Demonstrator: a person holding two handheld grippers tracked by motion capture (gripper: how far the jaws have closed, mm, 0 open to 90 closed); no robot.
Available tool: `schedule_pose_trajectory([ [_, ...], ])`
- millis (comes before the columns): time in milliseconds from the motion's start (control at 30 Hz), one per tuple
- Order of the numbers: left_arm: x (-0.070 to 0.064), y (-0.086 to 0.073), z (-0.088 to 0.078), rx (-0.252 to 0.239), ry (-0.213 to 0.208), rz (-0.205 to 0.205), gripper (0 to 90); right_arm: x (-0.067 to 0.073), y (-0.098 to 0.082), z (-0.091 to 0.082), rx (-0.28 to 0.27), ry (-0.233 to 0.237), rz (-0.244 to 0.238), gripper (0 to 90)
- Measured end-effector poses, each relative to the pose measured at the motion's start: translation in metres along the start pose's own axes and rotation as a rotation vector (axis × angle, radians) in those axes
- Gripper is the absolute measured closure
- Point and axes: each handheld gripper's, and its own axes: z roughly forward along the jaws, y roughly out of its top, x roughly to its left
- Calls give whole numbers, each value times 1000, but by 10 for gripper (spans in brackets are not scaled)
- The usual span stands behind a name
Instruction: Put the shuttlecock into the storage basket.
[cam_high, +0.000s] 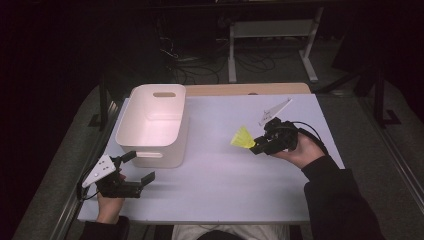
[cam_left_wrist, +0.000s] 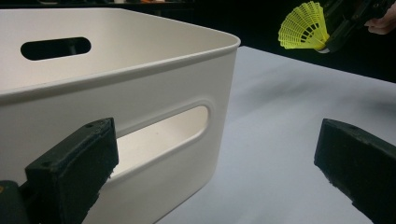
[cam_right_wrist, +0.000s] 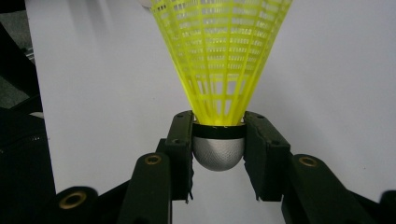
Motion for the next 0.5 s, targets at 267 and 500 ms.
schedule_pose_trajectory([
  [267,0,0,0,0,-1,0,0,4,16,2,-5,9,-32,631],
  [500,0,0,0,0,-1,1,0,6,29,7,-13,22,-51,631],
])
